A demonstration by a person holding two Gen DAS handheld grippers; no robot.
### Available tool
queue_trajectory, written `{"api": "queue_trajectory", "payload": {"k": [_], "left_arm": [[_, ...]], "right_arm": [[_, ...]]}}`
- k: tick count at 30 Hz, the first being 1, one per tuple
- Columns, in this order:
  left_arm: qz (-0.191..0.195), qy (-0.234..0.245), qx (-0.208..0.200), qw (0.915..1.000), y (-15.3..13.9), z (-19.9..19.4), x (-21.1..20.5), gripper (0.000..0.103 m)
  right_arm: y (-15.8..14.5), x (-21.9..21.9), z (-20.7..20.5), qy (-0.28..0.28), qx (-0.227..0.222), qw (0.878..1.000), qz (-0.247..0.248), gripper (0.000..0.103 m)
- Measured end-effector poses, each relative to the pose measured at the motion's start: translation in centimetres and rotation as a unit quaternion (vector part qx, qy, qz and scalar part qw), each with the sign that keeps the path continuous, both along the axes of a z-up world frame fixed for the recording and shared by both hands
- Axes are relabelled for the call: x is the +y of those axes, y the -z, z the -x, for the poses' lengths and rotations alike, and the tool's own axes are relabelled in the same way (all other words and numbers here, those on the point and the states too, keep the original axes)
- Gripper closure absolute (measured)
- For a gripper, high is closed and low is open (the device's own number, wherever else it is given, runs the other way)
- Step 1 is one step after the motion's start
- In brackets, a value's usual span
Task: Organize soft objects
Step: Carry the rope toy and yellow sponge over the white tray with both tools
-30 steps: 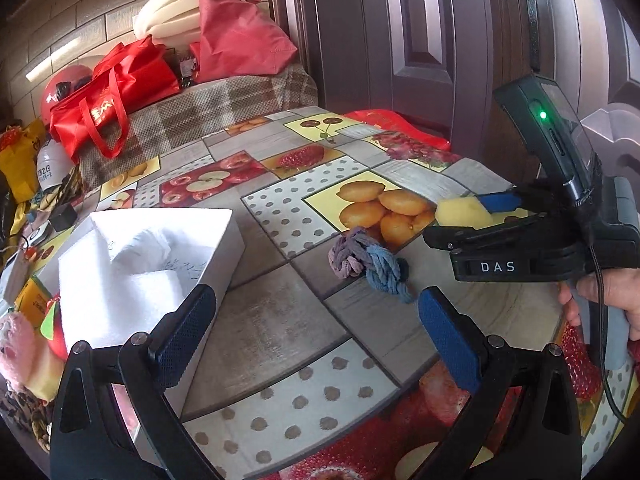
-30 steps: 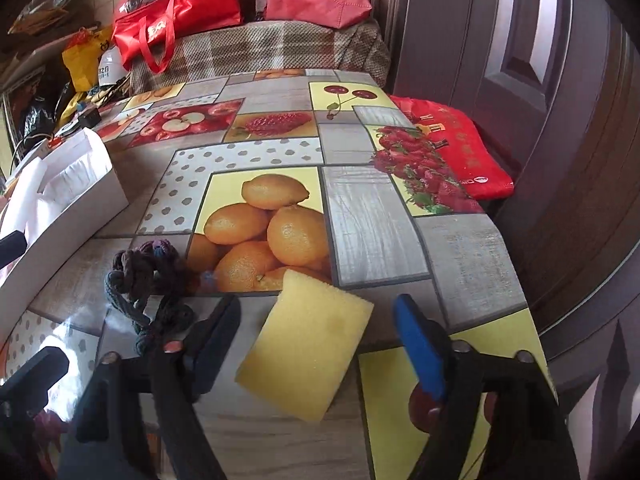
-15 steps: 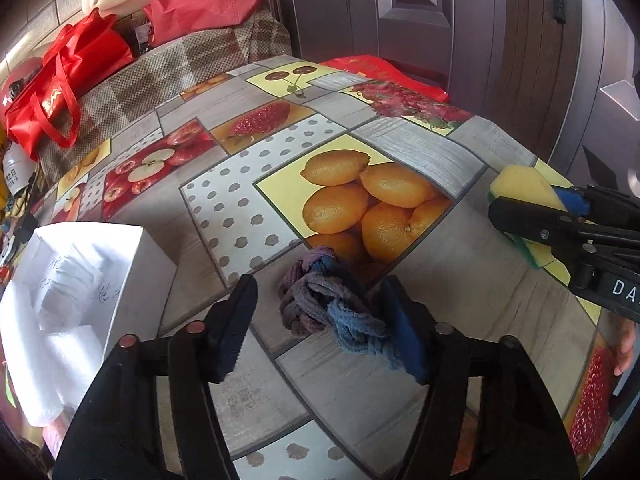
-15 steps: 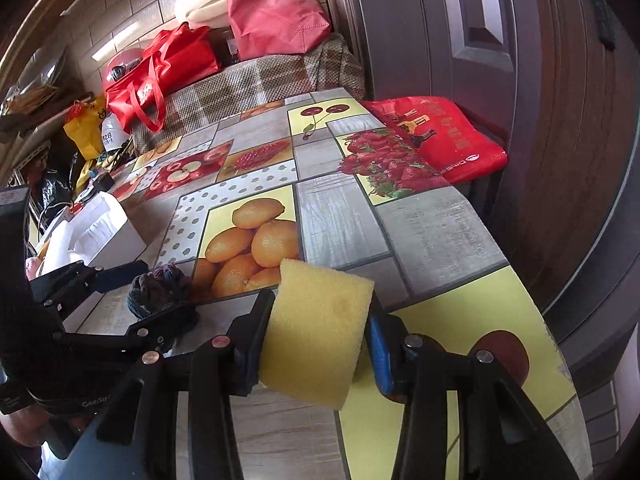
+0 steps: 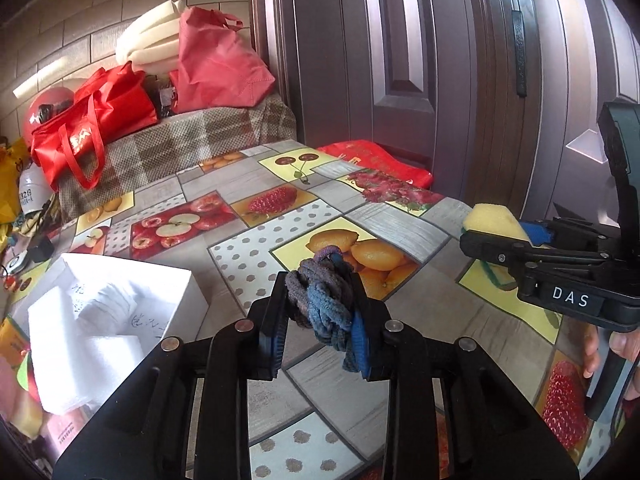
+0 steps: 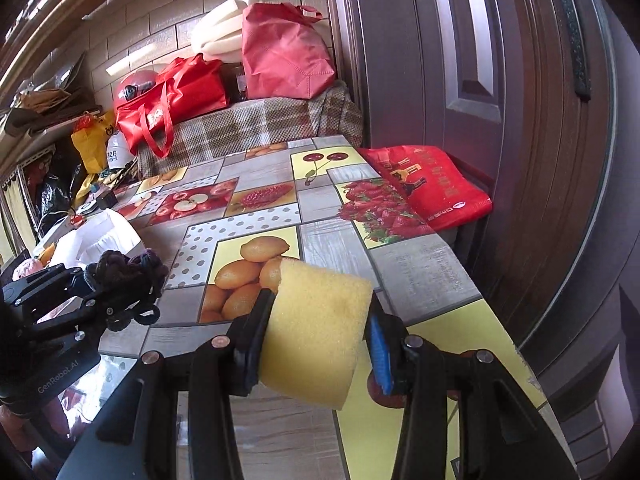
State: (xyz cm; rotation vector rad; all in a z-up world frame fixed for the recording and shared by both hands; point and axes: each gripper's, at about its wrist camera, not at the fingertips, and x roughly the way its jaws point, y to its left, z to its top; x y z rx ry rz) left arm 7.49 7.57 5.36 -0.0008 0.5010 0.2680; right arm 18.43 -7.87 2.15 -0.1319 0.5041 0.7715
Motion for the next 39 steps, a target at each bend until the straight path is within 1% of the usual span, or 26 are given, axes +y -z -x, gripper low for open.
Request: {"api": "queue_trajectory", "payload": {"k": [3, 7, 9, 13, 21, 25, 29, 34, 39], "left_arm": [[-0.013, -0.007, -0.025, 0.9996, -0.4, 1.4, -0.5, 0.077], [-0.019, -0.007, -0.037, 0.9991, -0.7, 2.7, -1.0, 0.077], [-0.018, -0.006, -0.046, 0.9988, -0.7, 3.5, -1.2, 0.077], [-0.016, -0.003, -0.055, 0.9984, -0.8, 4.9, -1.6, 0.077], [-0.004, -0.016, -0.079, 0.9968, -1.0, 7.9, -1.1, 0.077], [-0.003, -0.023, -0.085, 0.9961, -0.9, 9.5, -0.9, 0.077], [-0.017, -0.019, -0.086, 0.996, -0.9, 11.4, -0.8, 0.077], [-0.031, -0.021, -0.082, 0.996, -0.8, 13.8, -0.4, 0.077], [-0.024, -0.036, -0.076, 0.9962, -0.6, 16.1, 1.1, 0.076]], "right_arm": [[-0.4, -0.3, 0.6, 0.006, -0.024, 1.0, -0.009, 0.059], [-0.9, -0.7, 1.6, 0.012, -0.057, 0.998, -0.021, 0.059], [-1.0, -0.7, 2.2, 0.011, -0.07, 0.997, -0.023, 0.059], [-0.9, -0.3, 3.5, 0.004, -0.071, 0.997, -0.027, 0.059], [-1.0, 0.6, 7.7, -0.018, -0.123, 0.992, -0.025, 0.059], [-0.9, 1.1, 8.9, -0.028, -0.121, 0.992, -0.03, 0.059], [-1.0, 1.3, 9.9, -0.035, -0.12, 0.991, -0.042, 0.059], [-0.9, 2.1, 11.4, -0.051, -0.119, 0.991, -0.043, 0.059], [-0.7, 3.4, 13.4, -0.079, -0.117, 0.989, -0.039, 0.059]]}}
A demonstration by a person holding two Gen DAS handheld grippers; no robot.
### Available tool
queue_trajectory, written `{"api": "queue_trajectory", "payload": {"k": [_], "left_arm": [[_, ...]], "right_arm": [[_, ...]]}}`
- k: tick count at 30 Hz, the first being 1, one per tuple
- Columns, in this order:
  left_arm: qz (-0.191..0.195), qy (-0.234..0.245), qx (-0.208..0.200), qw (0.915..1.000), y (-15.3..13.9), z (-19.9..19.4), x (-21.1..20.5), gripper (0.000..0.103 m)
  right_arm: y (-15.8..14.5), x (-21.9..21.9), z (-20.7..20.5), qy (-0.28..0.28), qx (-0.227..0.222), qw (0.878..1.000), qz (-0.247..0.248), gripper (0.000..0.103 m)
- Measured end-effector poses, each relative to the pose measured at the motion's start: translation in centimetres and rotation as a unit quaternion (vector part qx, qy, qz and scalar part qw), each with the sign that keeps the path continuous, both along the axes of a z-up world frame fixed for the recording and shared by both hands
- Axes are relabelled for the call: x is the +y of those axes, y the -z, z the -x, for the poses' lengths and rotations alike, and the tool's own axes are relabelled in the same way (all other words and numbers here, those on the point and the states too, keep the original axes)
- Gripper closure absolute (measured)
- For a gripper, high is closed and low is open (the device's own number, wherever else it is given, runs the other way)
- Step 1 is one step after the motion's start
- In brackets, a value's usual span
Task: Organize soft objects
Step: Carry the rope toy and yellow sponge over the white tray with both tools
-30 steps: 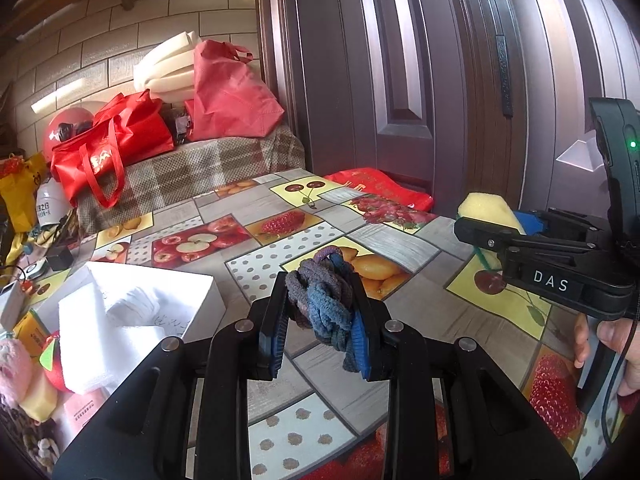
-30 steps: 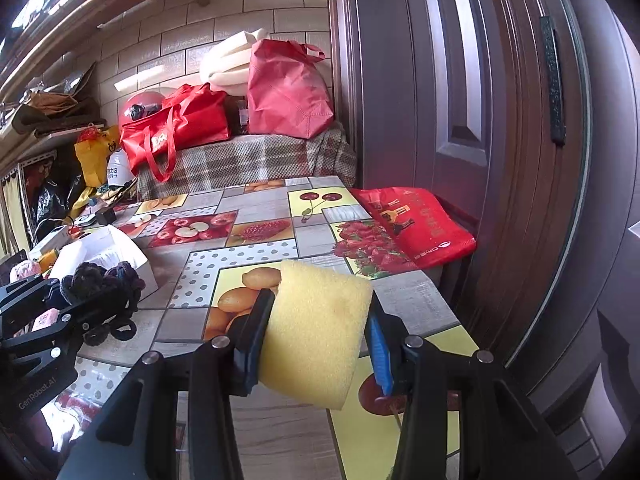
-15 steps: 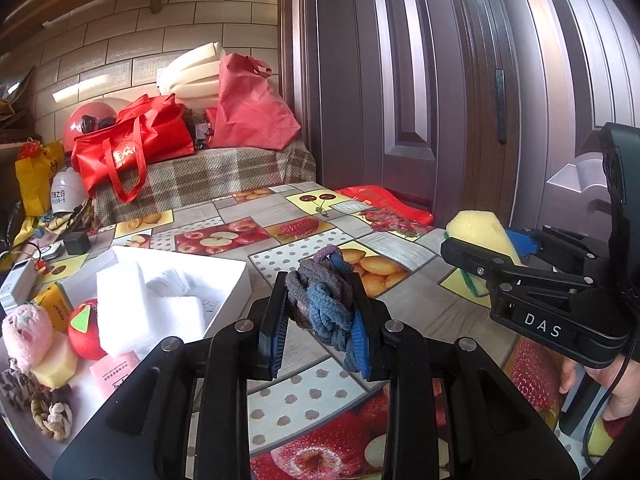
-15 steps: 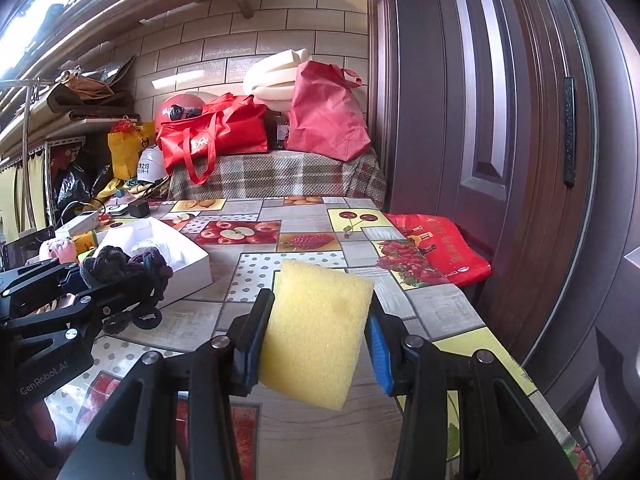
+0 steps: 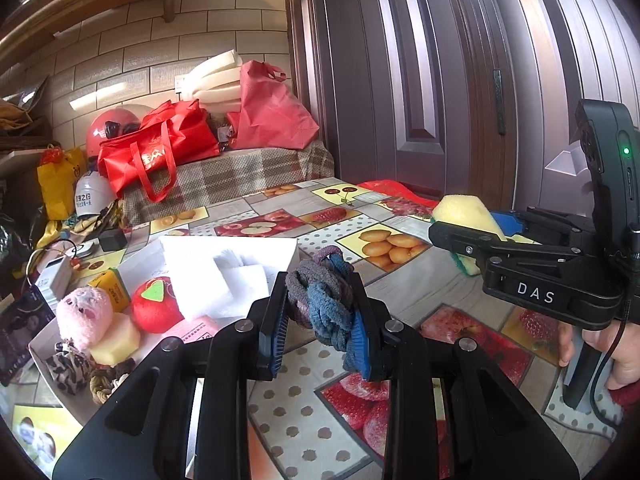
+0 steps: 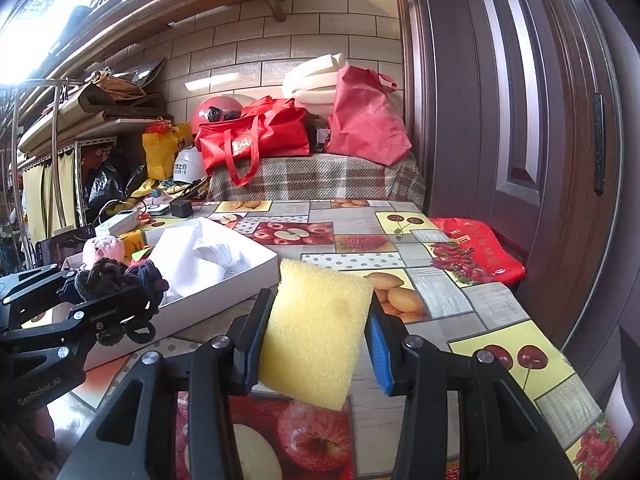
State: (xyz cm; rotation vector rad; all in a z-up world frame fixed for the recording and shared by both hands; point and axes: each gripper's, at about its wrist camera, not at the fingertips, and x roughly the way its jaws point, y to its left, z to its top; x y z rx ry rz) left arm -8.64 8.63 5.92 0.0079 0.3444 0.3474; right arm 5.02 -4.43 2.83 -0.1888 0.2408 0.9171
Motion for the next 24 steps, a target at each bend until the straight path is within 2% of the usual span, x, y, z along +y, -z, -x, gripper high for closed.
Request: {"api": "queue_trajectory", "payload": {"k": [7, 13, 24], "left_arm": [[0.03, -0.037, -0.008, 0.9988, 0.2, 3.5, 3.3, 0.076], [0.017, -0.072, -0.016, 0.9971, 0.3, 5.8, 5.2, 0.076], [0.02, -0.128, -0.029, 0.9911, 0.4, 8.9, 9.2, 0.076]], "right_arm": [[0.1, 2.0, 3.1, -0.04, -0.012, 0.999, 0.01, 0.059], [0.3, 3.8, 4.9, -0.066, -0.014, 0.998, 0.019, 0.059], [0.9, 6.9, 7.2, -0.097, -0.021, 0.994, 0.033, 0.059]]}}
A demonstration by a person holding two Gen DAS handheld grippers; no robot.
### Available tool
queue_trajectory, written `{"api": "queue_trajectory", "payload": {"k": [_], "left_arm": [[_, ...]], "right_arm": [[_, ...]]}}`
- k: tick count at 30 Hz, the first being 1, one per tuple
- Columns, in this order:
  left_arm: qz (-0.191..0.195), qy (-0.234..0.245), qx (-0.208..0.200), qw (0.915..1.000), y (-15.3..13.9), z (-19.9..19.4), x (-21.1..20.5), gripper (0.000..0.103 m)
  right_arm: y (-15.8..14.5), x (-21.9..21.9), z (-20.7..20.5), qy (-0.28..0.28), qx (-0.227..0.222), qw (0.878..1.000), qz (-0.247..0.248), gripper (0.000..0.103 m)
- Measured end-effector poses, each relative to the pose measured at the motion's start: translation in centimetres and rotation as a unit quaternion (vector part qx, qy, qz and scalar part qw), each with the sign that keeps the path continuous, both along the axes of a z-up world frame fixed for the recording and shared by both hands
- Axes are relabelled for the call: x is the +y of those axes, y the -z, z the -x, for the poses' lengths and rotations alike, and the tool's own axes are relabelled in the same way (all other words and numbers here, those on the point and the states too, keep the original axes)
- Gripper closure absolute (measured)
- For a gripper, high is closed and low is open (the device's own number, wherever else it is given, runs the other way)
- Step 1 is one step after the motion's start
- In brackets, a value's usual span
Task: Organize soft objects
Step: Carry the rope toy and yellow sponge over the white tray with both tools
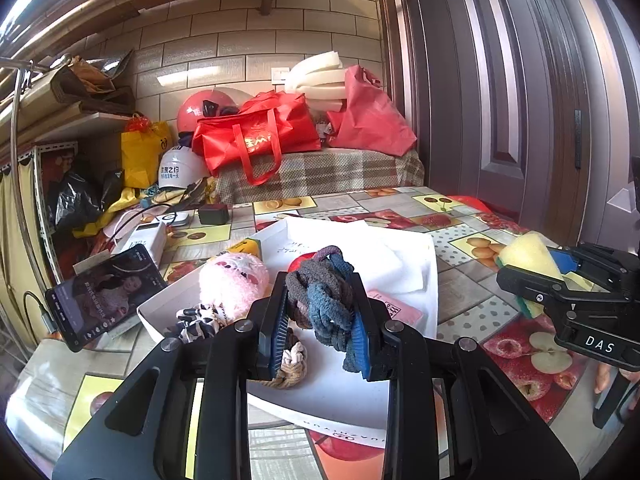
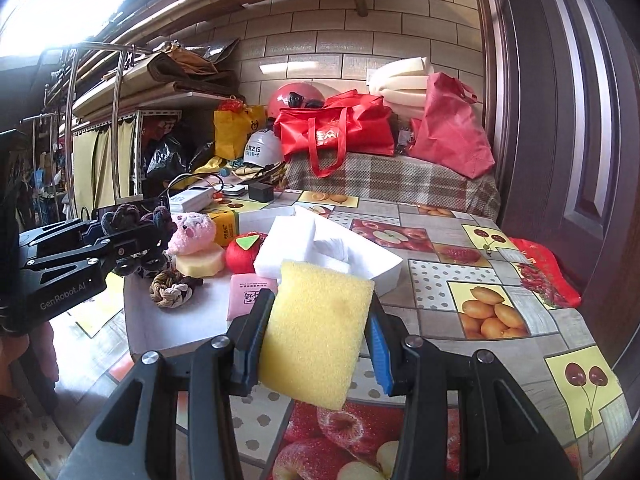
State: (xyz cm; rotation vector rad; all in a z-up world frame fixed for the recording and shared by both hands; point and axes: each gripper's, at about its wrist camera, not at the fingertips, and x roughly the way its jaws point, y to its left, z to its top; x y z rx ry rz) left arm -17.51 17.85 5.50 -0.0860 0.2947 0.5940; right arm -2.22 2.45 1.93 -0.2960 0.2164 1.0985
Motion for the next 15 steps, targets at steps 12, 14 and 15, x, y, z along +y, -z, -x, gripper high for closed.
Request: {"api": "queue_trajectory", "payload": {"k": [12, 14, 15], "left_arm": [[0.007, -0.035, 0.0, 0.9994, 0.2, -0.5, 2.5, 0.076], [0.009, -0.041, 0.0, 0.9991, 0.2, -0.7, 3.2, 0.076], [0.01, -0.044, 0.0, 0.999, 0.2, -0.8, 3.5, 0.076]], "right_arm": [[0.2, 4.0, 1.7, -0.033, -0.014, 0.999, 0.006, 0.059], [0.2, 4.8, 1.8, -0.037, -0.013, 0.999, 0.007, 0.059], [0.2, 5.2, 1.9, -0.038, -0.012, 0.999, 0.008, 0.059]]}}
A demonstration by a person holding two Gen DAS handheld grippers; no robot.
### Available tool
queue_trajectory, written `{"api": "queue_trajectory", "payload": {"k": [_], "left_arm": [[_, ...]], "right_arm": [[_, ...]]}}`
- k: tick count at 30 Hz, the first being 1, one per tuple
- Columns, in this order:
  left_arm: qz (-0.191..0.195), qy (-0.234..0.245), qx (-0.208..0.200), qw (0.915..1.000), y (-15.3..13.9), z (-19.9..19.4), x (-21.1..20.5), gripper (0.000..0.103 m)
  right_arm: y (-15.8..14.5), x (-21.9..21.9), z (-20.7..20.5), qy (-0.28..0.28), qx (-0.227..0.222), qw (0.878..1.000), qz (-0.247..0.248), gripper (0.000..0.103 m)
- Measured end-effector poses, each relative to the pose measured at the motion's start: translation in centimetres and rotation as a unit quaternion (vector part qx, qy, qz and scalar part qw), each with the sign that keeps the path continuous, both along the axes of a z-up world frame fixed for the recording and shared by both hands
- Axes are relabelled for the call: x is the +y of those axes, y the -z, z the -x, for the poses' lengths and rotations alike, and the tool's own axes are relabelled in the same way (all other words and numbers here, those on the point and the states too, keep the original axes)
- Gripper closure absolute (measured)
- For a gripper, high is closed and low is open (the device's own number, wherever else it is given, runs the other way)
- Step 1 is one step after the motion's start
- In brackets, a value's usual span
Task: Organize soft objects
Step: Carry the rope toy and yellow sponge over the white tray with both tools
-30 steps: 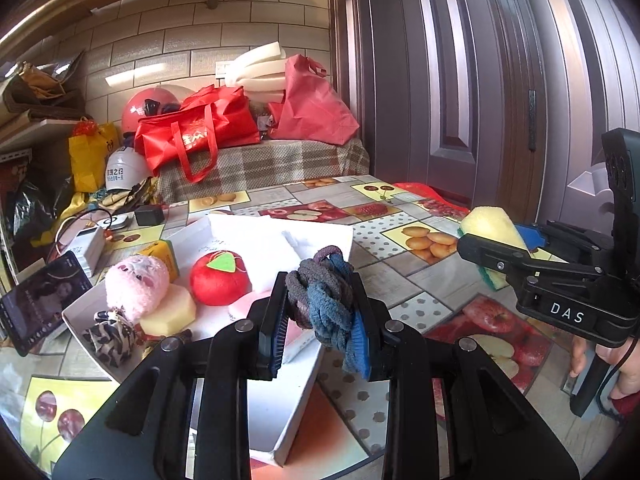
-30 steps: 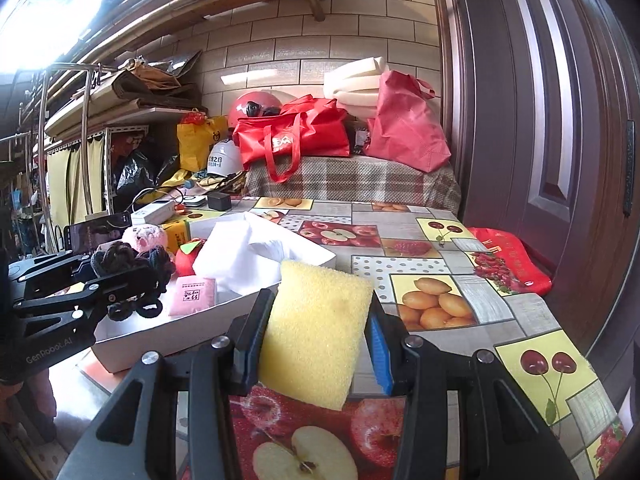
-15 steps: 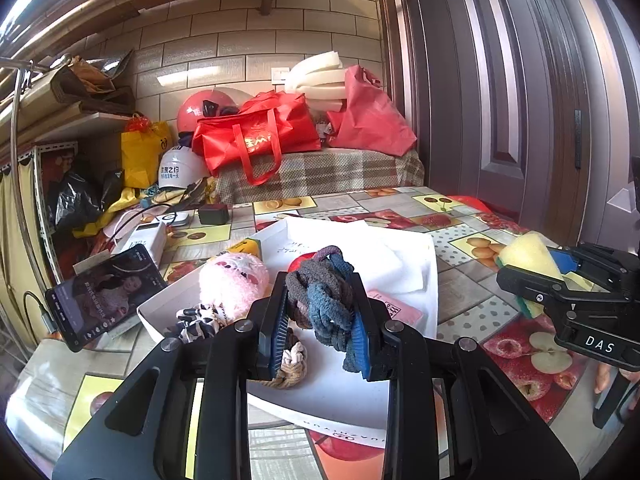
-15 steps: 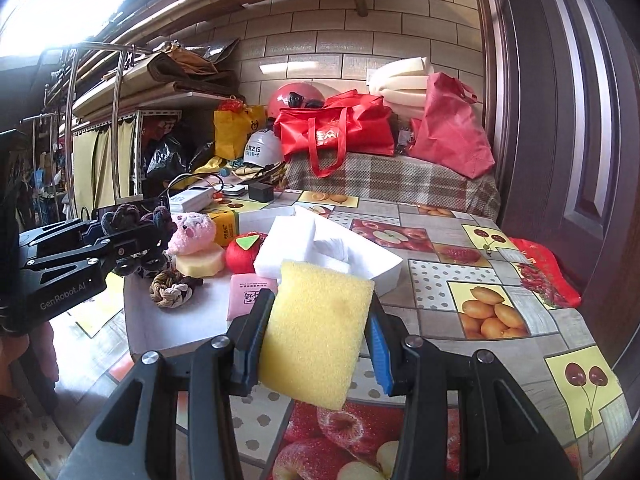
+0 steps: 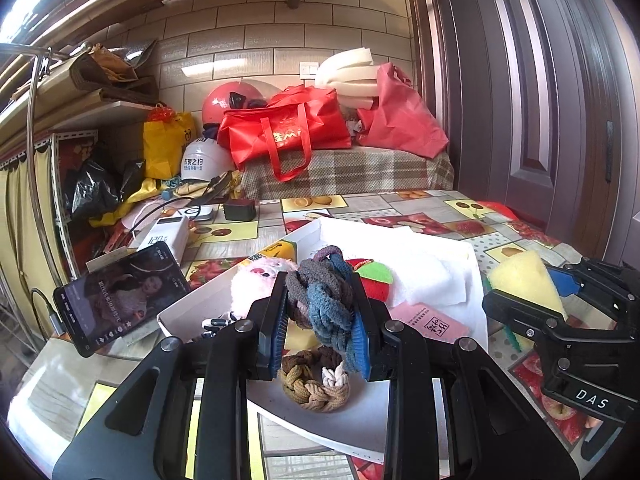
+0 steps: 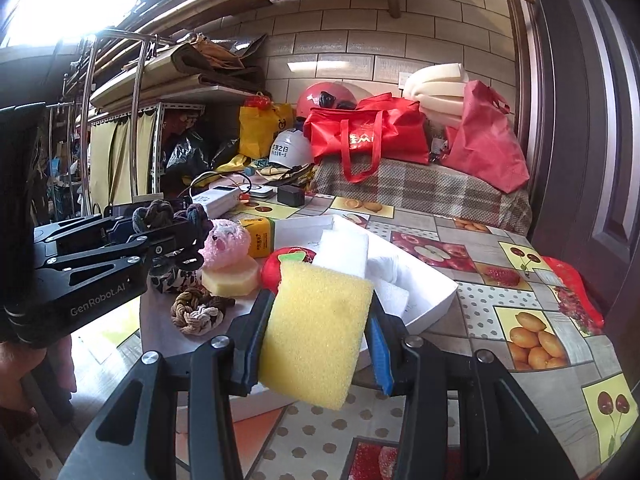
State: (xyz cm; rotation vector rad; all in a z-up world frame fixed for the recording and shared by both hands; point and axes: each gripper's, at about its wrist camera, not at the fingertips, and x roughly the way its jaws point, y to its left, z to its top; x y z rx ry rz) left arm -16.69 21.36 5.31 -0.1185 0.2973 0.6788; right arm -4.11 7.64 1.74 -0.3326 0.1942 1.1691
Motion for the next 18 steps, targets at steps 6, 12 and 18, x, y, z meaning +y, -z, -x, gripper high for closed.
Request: {"api": "queue_trajectory", "payload": {"k": [6, 12, 18], "left_arm": [[0.007, -0.011, -0.002, 0.9999, 0.0, -0.6, 1.4, 0.076], [0.008, -0.007, 0.003, 0.9999, 0.1, -1.4, 2.1, 0.076], [0.0, -0.01, 0.003, 0.9999, -0.1, -2.3, 2.9, 0.076]], "right_arm": [[-0.1, 1.6, 0.1, -0.004, 0.005, 1.0, 0.002, 0.059], [-0.1, 2.9, 0.0, -0.006, 0.009, 1.0, 0.001, 0.059], [-0.1, 4.4, -0.2, -0.006, 0.014, 1.0, 0.004, 0.059]]}}
